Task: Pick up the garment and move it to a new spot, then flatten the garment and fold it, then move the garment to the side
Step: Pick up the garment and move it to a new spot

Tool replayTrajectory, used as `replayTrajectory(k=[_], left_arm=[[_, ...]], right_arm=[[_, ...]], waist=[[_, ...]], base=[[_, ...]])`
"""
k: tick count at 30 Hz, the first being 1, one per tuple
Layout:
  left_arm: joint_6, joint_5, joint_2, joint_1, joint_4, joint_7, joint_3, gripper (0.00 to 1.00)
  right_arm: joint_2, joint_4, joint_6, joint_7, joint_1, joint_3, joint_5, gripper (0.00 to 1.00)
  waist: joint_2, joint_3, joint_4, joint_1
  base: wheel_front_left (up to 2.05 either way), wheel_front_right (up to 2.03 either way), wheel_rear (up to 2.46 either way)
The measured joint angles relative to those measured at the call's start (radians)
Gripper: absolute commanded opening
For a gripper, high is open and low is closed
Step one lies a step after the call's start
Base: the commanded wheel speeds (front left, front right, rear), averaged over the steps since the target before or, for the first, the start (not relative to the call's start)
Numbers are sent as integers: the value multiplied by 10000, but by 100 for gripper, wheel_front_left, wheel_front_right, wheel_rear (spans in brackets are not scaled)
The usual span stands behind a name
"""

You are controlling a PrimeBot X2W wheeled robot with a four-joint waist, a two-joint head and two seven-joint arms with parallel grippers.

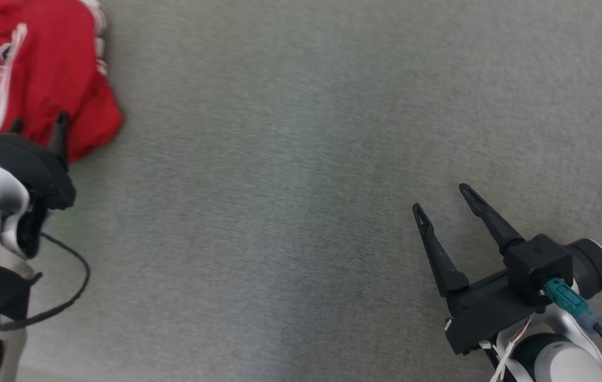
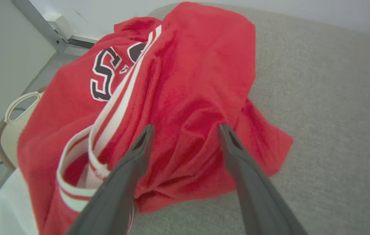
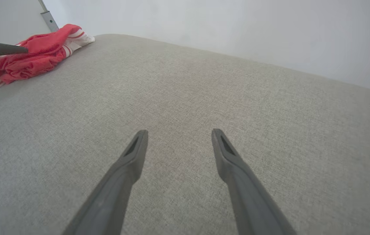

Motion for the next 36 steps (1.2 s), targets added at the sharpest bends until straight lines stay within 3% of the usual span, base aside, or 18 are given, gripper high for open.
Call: replayTrajectory(k=[4, 9, 10, 11, 12, 19, 25, 30, 36], left_arm=[[105, 52, 113, -318, 637, 10, 2, 100], [725, -119, 98, -631, 1371, -197, 332, 100], [788, -167, 121, -691, 1499, -228, 351, 40], [786, -190, 169, -728, 1586, -226, 347, 5], [782, -230, 188, -750, 1682, -226, 378, 0], [508, -441, 500, -725, 1975, -349, 500, 0], [508, -313, 1174, -700, 1720, -546, 407, 0], [504, -12, 1638, -694, 1035, -516, 203, 0], [265, 75, 1615, -709, -546, 84, -291, 0]], right_arm=[[44, -173, 0, 6, 183, 38, 2, 100], [134, -100, 0, -77, 179, 165, 4, 100], [146, -48, 0, -109, 168, 198, 17, 100], [161, 21, 0, -153, 155, 215, 40, 100], [171, 90, 0, -194, 147, 217, 69, 100], [414, 669, 0, -662, -145, 314, 240, 100], [779, 1743, 0, -1298, -294, 372, 537, 100], [1074, 2656, 0, -1825, -253, 291, 773, 100], [1239, 3306, 0, -2209, 62, 48, 874, 100]], waist=[[0, 474, -522, -1], [0, 890, -1036, -3], [-1, 934, -1125, -3], [-2, 961, -1205, -3], [-2, 970, -1276, -4], [-1, 496, -1461, -3], [-1, -412, -1539, -4], [-2, -1414, -1660, -5], [-2, -2687, -1910, -5]], base=[[0, 0, 0], [0, 0, 0], [0, 0, 0], [0, 0, 0], [0, 0, 0], [0, 0, 0], [0, 0, 0], [0, 0, 0], [0, 0, 0]])
